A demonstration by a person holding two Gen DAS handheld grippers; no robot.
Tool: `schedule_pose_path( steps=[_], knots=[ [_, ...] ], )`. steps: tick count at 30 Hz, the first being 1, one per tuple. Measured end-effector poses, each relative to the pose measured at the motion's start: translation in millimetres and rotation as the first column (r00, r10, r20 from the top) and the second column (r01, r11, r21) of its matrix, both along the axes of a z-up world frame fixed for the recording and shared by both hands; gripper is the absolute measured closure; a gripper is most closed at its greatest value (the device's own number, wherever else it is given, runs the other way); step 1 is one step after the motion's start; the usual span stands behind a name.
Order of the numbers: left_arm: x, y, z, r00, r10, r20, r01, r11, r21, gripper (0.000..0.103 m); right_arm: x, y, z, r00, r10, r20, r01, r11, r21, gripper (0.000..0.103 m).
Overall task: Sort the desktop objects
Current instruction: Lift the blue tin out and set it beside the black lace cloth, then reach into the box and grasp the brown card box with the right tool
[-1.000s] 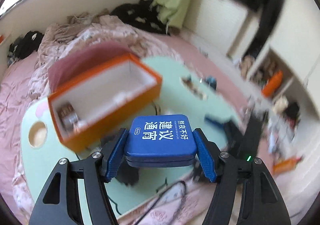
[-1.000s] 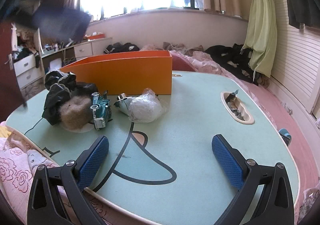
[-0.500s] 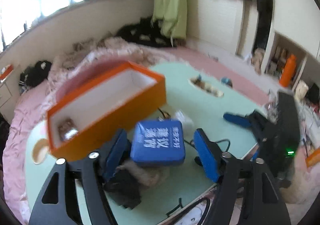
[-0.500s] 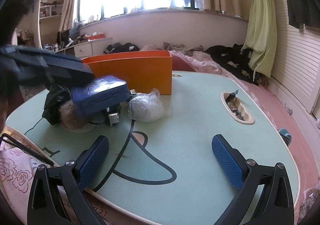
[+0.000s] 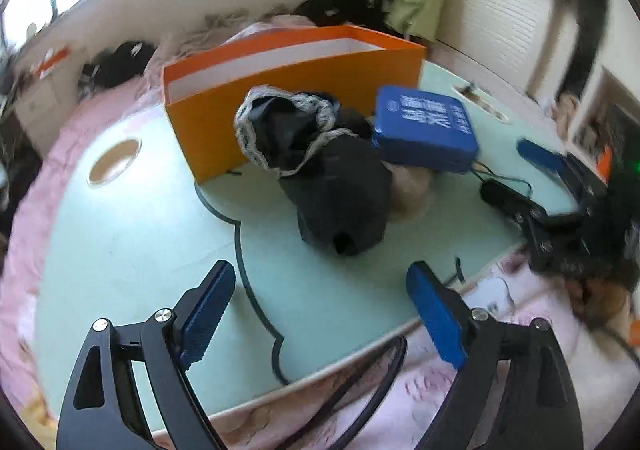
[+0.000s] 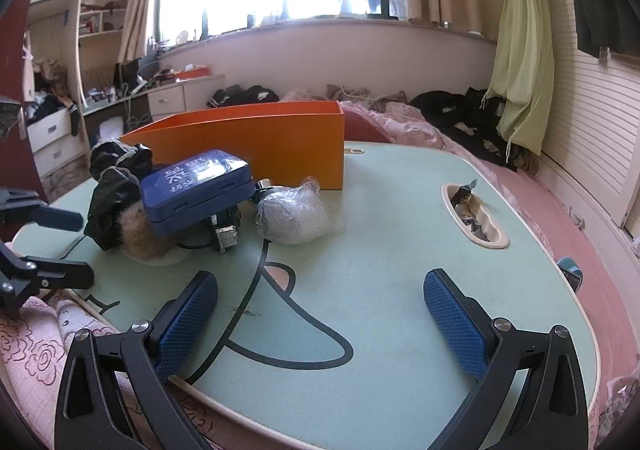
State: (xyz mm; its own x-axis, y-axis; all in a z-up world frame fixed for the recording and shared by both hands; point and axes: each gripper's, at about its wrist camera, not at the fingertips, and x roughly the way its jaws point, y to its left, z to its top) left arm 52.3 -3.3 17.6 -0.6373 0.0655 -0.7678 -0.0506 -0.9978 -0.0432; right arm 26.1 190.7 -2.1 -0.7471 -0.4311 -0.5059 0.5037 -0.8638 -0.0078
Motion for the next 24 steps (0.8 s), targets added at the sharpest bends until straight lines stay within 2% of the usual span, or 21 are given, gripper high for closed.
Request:
schedule_pose_path(
  steps=[1,3,8,19,22,24],
  knots=[
    [-2.0,1.1,-1.1,1.0,0.012,-0.014,-0.012,1.0,-0.009,0.012,0.0,0.1,-0.1,1.0,0.0,-0.001,0.0,1.0,0.0,0.0],
    [-4.4,3.7,-4.2,0.999,0.008,-0.042,-0.008,1.0,-0.006,0.0,0.2,0.1,0.0,1.0,0.0,-0.001,0.0,1.0,0.0,0.0],
    [-7.0,5.5,-8.4,0.999,-0.001,-0.051,0.001,1.0,0.001,0.0,0.3,0.2,0.0,1.0,0.0,-0.002,0.0,1.0,0.001,0.0],
    [-5.0,-4.7,-11.7,0.993,0.099,-0.06,-0.099,0.995,0.005,0.0,-2.9,1.2,3.2,1.0,0.025,0.018,-0.025,1.0,-0.001,0.0],
    [-3.0,-9.1,-12.2,0.992,0.114,-0.06,-0.113,0.993,0.013,0.0,-8.8,4.6,38.5,0.996,0.086,0.001,-0.086,0.993,-0.076,0.002],
    [-2.1,-9.4,-12.4,0.991,0.124,-0.059,-0.123,0.992,0.011,0.0,-16.7,7.3,78.2,0.994,0.106,-0.018,-0.108,0.978,-0.176,0.002]
  ],
)
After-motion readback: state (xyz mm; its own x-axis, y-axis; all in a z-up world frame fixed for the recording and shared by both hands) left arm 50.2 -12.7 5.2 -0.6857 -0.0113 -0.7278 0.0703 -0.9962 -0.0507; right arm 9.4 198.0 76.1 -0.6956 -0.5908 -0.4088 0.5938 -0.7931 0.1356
